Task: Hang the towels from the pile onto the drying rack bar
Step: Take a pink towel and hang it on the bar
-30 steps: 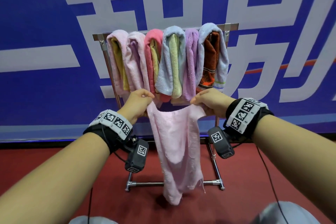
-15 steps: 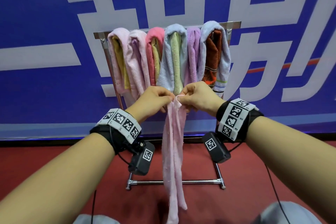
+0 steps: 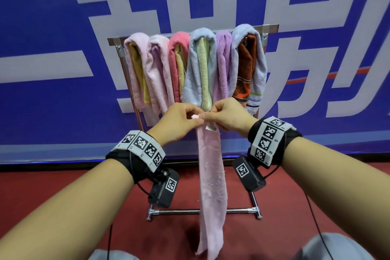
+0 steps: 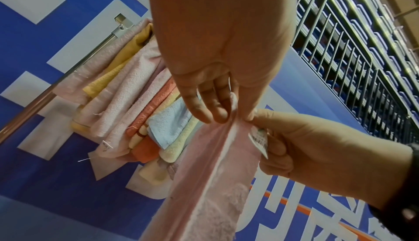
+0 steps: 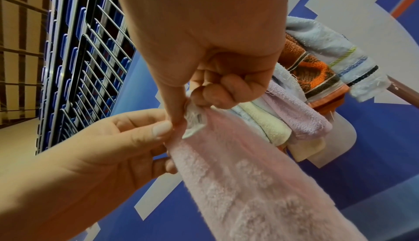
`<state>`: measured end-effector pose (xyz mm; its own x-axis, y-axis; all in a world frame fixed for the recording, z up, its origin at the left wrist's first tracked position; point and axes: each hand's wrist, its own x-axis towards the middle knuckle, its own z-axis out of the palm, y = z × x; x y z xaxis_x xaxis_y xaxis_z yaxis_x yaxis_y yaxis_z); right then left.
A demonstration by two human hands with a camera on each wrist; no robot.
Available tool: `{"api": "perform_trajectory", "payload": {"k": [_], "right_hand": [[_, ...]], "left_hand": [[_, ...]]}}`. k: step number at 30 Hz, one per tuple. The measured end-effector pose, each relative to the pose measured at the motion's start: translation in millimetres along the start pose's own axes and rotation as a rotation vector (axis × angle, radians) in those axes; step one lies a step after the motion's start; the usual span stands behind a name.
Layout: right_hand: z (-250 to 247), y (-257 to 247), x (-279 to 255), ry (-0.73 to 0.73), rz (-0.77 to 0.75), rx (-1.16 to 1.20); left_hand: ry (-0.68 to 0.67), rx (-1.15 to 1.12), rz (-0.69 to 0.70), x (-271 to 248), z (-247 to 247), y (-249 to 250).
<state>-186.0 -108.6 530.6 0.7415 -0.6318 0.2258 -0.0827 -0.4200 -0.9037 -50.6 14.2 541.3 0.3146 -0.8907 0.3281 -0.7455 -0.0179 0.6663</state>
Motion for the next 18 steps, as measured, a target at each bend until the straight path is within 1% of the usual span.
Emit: {"api": "perform_trajectory", "payload": {"k": [6, 10, 13, 18], "right_hand": [[-0.4, 0.1, 1.6, -0.008, -0.002, 0.028], [-2.2, 3.5, 2.8, -0.026, -0.032, 0.012], [-7.6, 8.7, 5.9, -0.076, -0.075, -0.108], [-17.7, 13.9, 10.7, -0.245, -0.080, -0.360]], "left_hand": [[-0.045, 0.101, 0.069, 0.0, 0.6, 1.6], [-0.047, 0.144, 0.083, 0.8, 1.7, -3.6], [-0.037, 0.144, 0.110, 0.1, -0.3, -2.2], [-0.062, 0.157, 0.121, 5.7, -5.9, 4.1]]}}
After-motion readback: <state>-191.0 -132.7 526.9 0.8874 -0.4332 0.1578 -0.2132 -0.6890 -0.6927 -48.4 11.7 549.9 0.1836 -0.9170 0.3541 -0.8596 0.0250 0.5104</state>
